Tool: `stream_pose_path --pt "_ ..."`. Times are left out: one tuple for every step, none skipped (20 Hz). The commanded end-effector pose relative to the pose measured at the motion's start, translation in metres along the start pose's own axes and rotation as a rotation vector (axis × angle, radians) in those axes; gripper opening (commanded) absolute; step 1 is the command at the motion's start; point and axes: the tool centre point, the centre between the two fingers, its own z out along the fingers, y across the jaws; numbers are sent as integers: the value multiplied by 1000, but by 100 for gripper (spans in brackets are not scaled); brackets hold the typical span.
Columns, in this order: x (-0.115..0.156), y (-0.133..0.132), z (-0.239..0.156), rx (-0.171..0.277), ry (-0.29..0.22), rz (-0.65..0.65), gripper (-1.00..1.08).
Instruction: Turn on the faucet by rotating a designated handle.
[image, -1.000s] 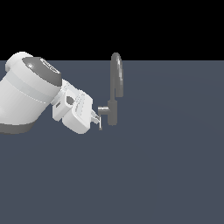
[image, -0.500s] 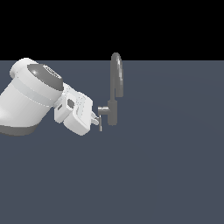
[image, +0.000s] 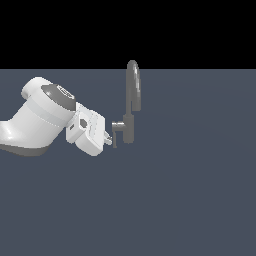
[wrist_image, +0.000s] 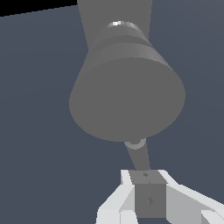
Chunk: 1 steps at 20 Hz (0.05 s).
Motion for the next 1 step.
stream_pose_path --pt "3 11 24 -40 21 -2 -100"
